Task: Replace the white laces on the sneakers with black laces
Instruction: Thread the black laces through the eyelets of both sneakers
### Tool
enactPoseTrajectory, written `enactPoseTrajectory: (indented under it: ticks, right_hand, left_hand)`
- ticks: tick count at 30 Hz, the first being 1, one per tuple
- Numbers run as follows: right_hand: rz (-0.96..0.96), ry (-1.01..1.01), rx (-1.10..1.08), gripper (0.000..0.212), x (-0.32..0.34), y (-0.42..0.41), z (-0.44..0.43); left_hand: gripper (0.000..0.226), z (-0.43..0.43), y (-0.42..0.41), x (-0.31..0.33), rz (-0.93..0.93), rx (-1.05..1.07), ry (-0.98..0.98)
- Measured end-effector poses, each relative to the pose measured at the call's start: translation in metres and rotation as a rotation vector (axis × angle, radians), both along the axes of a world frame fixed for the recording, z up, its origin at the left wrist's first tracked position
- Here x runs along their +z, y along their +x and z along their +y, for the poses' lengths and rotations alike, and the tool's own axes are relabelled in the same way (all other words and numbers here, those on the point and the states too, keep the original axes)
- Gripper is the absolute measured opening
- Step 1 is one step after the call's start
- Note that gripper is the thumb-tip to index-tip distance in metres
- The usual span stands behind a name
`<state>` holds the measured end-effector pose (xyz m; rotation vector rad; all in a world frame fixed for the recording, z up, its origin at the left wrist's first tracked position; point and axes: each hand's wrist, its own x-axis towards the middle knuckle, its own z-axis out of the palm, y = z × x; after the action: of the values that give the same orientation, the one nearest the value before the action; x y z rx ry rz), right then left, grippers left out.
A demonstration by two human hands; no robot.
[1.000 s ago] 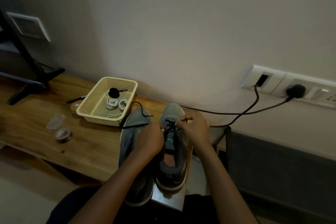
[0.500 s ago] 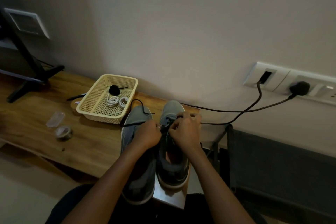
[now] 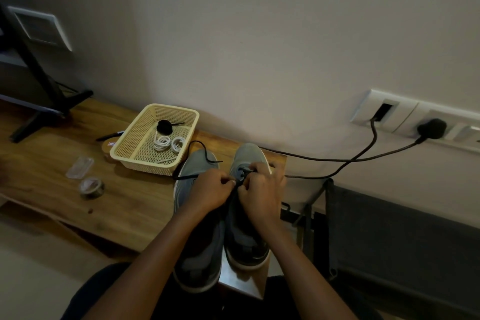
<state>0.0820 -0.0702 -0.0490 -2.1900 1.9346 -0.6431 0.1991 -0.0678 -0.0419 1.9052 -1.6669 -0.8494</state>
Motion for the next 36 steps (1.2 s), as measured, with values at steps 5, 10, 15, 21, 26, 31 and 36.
enactPoseTrajectory:
  ticks: [5,10,15,21,26,31,36]
  right_hand:
    - [-0.084,-0.165,-0.036,0.003,-0.013,0.007,0.003]
    - [-0.194,0.079,-0.066,0.012,-0.030,-0.001,-0.007]
    - [-0.032,0.206,0.028,0.015,0.004,-0.015,-0.013]
    - [-0.378,0.220,-0.099,0.014,0.035,-0.049,-0.027]
    - [-0.214,0.257,0.118,0.021,0.040,-0.048,-0.025]
    - [0.187,0.218,0.264,0.015,0.027,-0.031,-0.017]
    - [0.255,0.205,0.226,0.014,0.024,-0.027,-0.022]
  left_hand:
    - [0.023,0.000,-0.001,0.001,0.005,0.013,-0.022]
    - [0.023,0.003,-0.001,0.000,0.025,0.003,-0.034]
    - [0.030,-0.001,0.003,-0.001,0.026,-0.005,-0.024]
    - [0.011,-0.013,0.019,0.006,0.009,-0.067,-0.085]
    - [0.014,-0.022,0.021,0.017,-0.189,-0.216,-0.012]
    - [0.008,-0.022,0.016,0.011,-0.259,-0.249,0.016]
    - [0.011,-0.022,0.017,0.005,-0.212,-0.229,0.037]
